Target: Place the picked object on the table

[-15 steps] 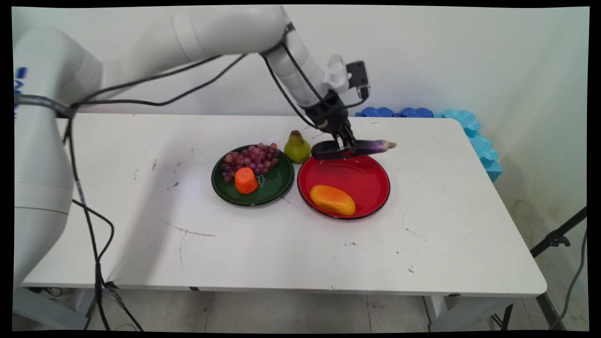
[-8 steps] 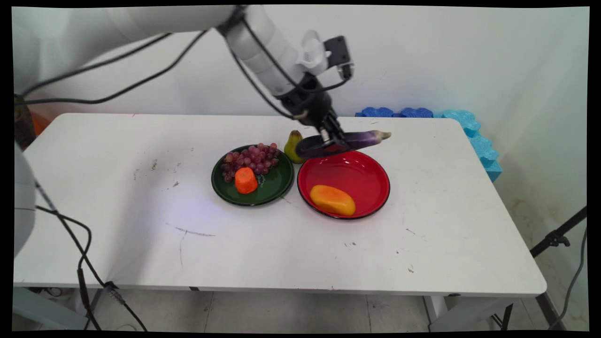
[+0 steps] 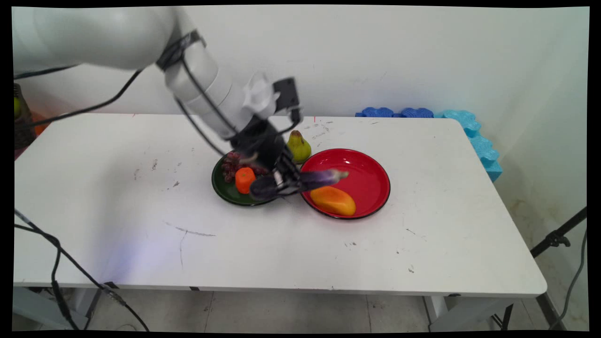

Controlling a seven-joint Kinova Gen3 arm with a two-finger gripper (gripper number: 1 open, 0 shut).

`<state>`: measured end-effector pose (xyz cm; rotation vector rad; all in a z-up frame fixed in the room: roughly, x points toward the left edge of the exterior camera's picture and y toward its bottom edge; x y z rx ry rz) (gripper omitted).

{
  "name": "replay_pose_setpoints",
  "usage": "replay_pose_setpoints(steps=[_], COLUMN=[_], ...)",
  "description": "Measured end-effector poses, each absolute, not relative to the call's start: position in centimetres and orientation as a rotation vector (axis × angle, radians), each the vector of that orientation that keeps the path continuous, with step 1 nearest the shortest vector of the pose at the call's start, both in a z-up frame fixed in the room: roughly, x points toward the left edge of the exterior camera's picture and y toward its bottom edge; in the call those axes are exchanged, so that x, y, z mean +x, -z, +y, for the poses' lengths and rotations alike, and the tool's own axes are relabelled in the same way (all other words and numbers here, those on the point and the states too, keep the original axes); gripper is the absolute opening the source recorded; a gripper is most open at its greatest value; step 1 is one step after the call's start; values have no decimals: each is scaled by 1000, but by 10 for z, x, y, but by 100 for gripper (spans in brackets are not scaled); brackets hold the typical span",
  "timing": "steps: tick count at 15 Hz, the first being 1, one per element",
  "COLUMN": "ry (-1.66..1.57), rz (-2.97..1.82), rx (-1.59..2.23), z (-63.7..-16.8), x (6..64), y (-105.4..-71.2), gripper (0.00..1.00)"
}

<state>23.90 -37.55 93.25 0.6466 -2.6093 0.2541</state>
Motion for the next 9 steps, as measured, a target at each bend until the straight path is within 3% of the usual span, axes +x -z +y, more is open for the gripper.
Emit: replay_pose_setpoints(steps=[9], ry=[-152], rz=[-2632], rx=[698], z=[-344], x=[245], y=[-853], gripper=[0])
